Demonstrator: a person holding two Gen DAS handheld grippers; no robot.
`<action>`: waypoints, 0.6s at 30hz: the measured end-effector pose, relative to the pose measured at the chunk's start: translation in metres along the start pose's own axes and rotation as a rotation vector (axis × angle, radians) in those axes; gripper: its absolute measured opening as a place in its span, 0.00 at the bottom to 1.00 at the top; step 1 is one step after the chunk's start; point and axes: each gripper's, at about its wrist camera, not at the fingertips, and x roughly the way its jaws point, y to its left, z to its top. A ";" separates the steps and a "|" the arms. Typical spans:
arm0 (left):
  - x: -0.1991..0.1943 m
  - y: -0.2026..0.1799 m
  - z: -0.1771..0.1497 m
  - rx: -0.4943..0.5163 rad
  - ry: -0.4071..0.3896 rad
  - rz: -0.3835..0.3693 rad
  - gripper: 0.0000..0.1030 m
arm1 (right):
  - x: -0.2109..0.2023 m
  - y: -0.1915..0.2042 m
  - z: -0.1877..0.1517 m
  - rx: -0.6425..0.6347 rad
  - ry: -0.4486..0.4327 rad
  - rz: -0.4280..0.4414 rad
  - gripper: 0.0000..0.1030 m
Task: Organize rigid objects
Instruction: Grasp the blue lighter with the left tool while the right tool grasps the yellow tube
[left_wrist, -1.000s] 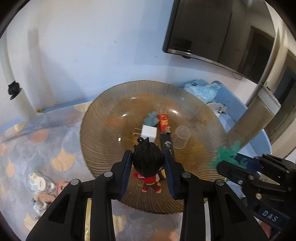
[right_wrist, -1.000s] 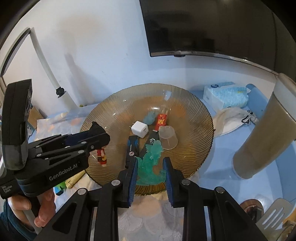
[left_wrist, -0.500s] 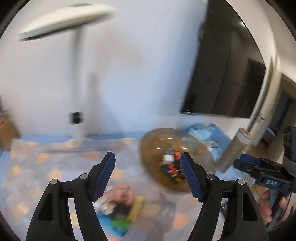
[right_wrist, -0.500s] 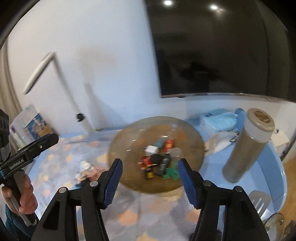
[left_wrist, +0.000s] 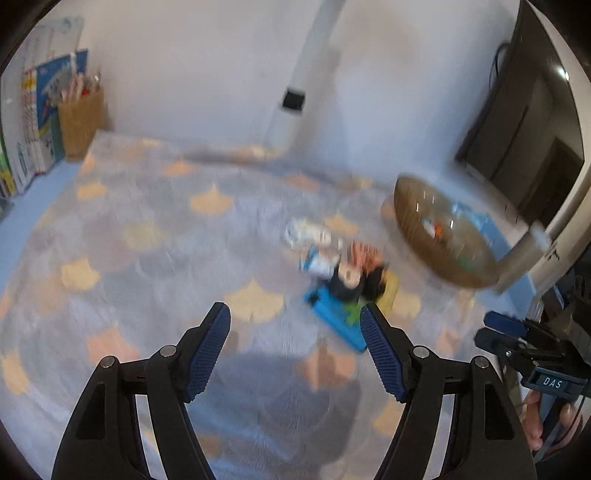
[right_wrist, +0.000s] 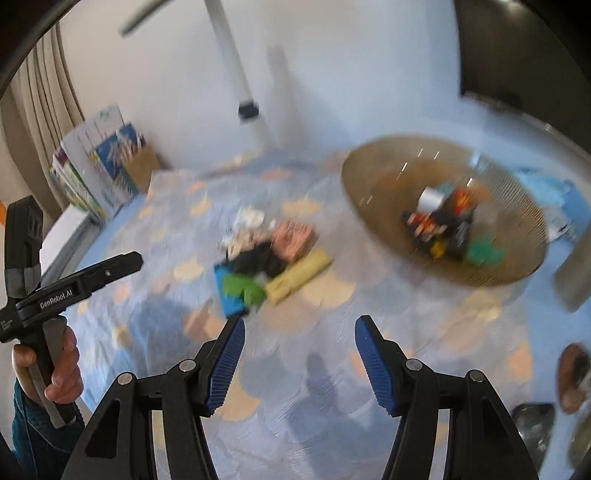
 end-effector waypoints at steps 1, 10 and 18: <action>0.004 -0.003 -0.003 0.013 0.019 -0.007 0.69 | 0.007 0.001 -0.002 0.000 0.017 0.002 0.59; 0.066 -0.065 -0.024 0.188 0.127 0.028 0.69 | 0.032 -0.019 0.001 0.045 0.067 -0.022 0.59; 0.080 -0.062 -0.025 0.170 0.118 0.131 0.60 | 0.067 -0.015 0.026 0.108 0.093 0.001 0.59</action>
